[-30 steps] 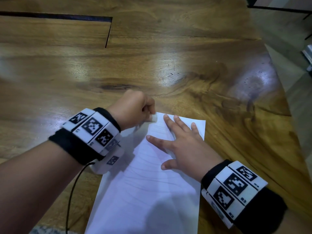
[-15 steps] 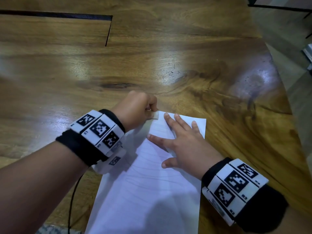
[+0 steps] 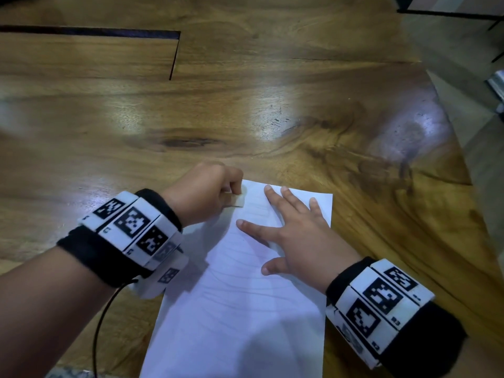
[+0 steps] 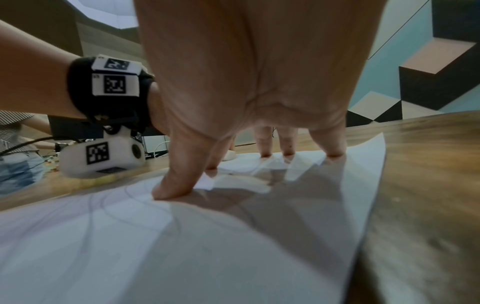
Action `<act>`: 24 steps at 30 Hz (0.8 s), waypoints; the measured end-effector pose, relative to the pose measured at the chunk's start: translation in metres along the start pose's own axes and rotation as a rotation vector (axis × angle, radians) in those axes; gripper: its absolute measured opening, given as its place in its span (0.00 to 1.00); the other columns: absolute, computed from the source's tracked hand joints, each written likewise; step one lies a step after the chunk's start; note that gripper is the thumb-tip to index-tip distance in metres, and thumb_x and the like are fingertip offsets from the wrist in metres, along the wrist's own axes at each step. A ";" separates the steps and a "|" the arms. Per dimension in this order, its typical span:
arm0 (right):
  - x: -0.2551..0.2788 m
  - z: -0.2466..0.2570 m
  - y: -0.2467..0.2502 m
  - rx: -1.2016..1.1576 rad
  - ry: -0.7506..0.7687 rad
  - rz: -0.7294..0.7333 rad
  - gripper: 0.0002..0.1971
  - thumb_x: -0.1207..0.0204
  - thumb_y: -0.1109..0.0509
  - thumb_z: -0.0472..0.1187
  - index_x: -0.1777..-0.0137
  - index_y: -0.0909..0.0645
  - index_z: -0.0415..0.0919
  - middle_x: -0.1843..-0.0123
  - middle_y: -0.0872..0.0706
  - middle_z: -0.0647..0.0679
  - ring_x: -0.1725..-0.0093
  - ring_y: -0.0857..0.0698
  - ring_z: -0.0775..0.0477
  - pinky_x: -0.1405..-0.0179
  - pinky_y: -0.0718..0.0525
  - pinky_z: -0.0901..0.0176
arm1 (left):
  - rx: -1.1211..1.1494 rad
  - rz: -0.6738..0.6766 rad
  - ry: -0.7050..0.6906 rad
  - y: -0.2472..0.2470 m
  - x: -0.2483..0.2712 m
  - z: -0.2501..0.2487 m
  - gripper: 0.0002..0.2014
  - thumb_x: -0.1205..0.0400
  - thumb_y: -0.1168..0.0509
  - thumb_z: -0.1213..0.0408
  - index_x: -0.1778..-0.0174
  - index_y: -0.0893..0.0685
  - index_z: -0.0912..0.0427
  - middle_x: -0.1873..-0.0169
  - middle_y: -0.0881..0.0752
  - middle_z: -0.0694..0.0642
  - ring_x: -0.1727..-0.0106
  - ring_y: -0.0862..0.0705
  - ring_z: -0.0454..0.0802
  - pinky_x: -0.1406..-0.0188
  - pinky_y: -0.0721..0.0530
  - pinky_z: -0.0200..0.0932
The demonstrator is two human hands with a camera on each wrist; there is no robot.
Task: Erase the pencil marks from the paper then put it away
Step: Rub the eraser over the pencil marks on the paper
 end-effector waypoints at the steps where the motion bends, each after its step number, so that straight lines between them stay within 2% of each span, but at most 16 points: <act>1: 0.000 0.000 0.000 -0.003 0.002 -0.005 0.40 0.27 0.33 0.61 0.23 0.56 0.77 0.17 0.73 0.48 0.19 0.72 0.44 0.22 0.63 0.34 | 0.007 -0.004 0.001 0.001 0.000 0.001 0.03 0.26 0.32 0.70 0.62 0.18 0.59 0.74 0.24 0.43 0.73 0.27 0.35 0.70 0.28 0.34; 5: 0.000 0.000 0.001 -0.008 0.000 -0.008 0.40 0.27 0.33 0.61 0.23 0.56 0.76 0.17 0.73 0.48 0.19 0.72 0.44 0.22 0.63 0.34 | 0.036 -0.057 0.005 0.007 -0.012 -0.007 0.05 0.24 0.33 0.68 0.64 0.21 0.56 0.74 0.25 0.39 0.74 0.28 0.33 0.76 0.32 0.22; 6: 0.000 0.000 0.001 -0.005 0.000 -0.009 0.40 0.27 0.33 0.61 0.23 0.56 0.76 0.17 0.73 0.48 0.19 0.72 0.44 0.22 0.63 0.34 | 0.031 -0.058 -0.001 0.007 -0.014 -0.010 0.05 0.24 0.33 0.68 0.64 0.21 0.56 0.74 0.25 0.39 0.73 0.28 0.33 0.76 0.33 0.21; 7: 0.000 0.000 0.001 -0.002 0.002 -0.010 0.40 0.27 0.33 0.61 0.23 0.56 0.76 0.17 0.73 0.48 0.19 0.72 0.44 0.22 0.63 0.34 | 0.020 -0.044 -0.005 0.005 -0.013 -0.011 0.04 0.24 0.33 0.68 0.64 0.21 0.58 0.74 0.25 0.39 0.73 0.27 0.35 0.76 0.33 0.22; 9: 0.000 0.000 0.001 0.001 0.005 -0.015 0.40 0.27 0.33 0.62 0.23 0.56 0.76 0.17 0.73 0.48 0.19 0.72 0.43 0.22 0.62 0.33 | -0.033 0.041 -0.023 -0.001 -0.007 -0.010 0.02 0.25 0.33 0.69 0.62 0.19 0.59 0.72 0.22 0.46 0.69 0.25 0.44 0.71 0.30 0.30; 11: 0.000 0.000 0.002 0.001 0.006 -0.019 0.40 0.27 0.33 0.62 0.23 0.56 0.76 0.17 0.73 0.47 0.19 0.71 0.43 0.22 0.62 0.33 | -0.079 0.140 -0.041 -0.008 -0.001 -0.009 0.03 0.27 0.32 0.70 0.62 0.17 0.58 0.69 0.19 0.49 0.66 0.24 0.46 0.68 0.28 0.34; 13: 0.001 0.000 0.002 -0.002 0.007 -0.016 0.39 0.27 0.33 0.62 0.23 0.55 0.76 0.17 0.73 0.47 0.19 0.71 0.43 0.22 0.62 0.33 | -0.069 0.112 -0.046 -0.005 -0.007 -0.012 0.03 0.27 0.31 0.70 0.61 0.17 0.57 0.70 0.21 0.45 0.67 0.24 0.44 0.69 0.29 0.31; 15: 0.001 0.001 0.002 -0.006 0.009 -0.019 0.39 0.27 0.33 0.61 0.23 0.55 0.75 0.17 0.73 0.47 0.19 0.71 0.43 0.22 0.62 0.33 | -0.032 0.005 -0.046 0.003 -0.017 -0.019 0.02 0.26 0.31 0.69 0.61 0.17 0.58 0.71 0.22 0.41 0.66 0.24 0.44 0.72 0.32 0.25; 17: 0.002 0.001 0.003 -0.007 0.010 -0.024 0.39 0.27 0.33 0.61 0.23 0.55 0.75 0.17 0.72 0.47 0.19 0.71 0.43 0.22 0.62 0.33 | -0.028 -0.054 -0.074 0.005 -0.019 -0.027 0.02 0.26 0.31 0.68 0.61 0.17 0.60 0.68 0.22 0.44 0.63 0.24 0.46 0.74 0.34 0.31; 19: 0.001 0.001 0.003 -0.008 0.009 -0.025 0.40 0.27 0.33 0.61 0.23 0.55 0.76 0.17 0.73 0.47 0.19 0.71 0.43 0.22 0.62 0.33 | -0.077 0.004 -0.109 -0.002 -0.011 -0.026 0.03 0.27 0.30 0.67 0.64 0.18 0.57 0.70 0.23 0.47 0.65 0.26 0.48 0.72 0.36 0.39; 22: 0.001 0.001 0.002 0.000 0.012 -0.024 0.39 0.27 0.33 0.62 0.24 0.56 0.77 0.17 0.73 0.46 0.19 0.72 0.43 0.23 0.63 0.33 | -0.127 0.196 -0.114 -0.015 0.000 -0.019 0.04 0.29 0.29 0.68 0.66 0.17 0.54 0.70 0.22 0.48 0.66 0.25 0.47 0.68 0.29 0.36; 24: 0.001 0.002 0.002 -0.006 0.014 -0.022 0.38 0.27 0.33 0.62 0.24 0.54 0.77 0.17 0.73 0.46 0.19 0.72 0.43 0.23 0.63 0.33 | -0.091 0.120 -0.097 -0.008 -0.007 -0.021 0.03 0.28 0.30 0.68 0.63 0.15 0.57 0.68 0.21 0.50 0.64 0.23 0.49 0.64 0.26 0.40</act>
Point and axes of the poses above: each hand's wrist, its own x-axis away from the middle knuckle, its own y-axis out of the back of the hand, z = x × y, the point moved 9 cm from there along -x, towards the middle knuckle
